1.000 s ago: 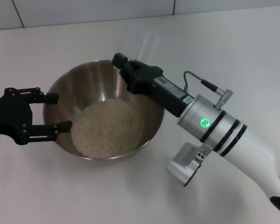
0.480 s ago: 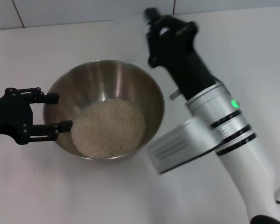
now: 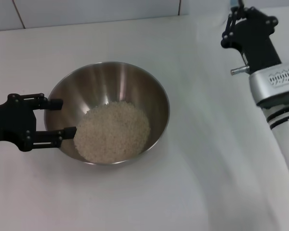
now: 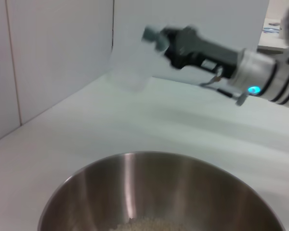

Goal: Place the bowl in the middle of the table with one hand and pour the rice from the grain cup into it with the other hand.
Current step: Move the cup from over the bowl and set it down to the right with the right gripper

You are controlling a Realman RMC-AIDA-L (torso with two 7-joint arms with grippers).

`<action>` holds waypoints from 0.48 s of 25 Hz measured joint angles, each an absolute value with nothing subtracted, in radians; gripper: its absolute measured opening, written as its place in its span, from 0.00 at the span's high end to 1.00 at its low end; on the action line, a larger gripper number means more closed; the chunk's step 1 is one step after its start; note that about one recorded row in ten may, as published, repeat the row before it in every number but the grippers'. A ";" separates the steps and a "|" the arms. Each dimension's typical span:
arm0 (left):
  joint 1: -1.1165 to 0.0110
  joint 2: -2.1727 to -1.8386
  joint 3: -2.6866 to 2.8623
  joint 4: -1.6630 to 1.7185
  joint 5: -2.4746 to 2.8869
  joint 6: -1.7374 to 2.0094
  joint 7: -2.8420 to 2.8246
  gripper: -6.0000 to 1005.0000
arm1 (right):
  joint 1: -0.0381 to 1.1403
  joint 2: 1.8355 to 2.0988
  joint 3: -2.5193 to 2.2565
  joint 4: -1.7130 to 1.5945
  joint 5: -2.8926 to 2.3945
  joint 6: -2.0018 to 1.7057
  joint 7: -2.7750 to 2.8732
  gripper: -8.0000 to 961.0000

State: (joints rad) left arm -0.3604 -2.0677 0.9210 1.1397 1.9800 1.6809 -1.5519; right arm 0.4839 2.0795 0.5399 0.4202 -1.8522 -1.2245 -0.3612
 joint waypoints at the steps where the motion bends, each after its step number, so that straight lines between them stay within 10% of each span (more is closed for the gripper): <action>1: -0.360 -2.068 0.922 1.138 1.980 1.679 -1.552 0.25 | 0.506 2.079 0.528 0.379 -1.854 -1.184 -0.301 0.90; 12: -0.367 -2.068 0.934 1.135 1.980 1.673 -1.551 0.25 | 0.644 2.081 0.395 0.198 -2.037 -0.898 0.041 0.89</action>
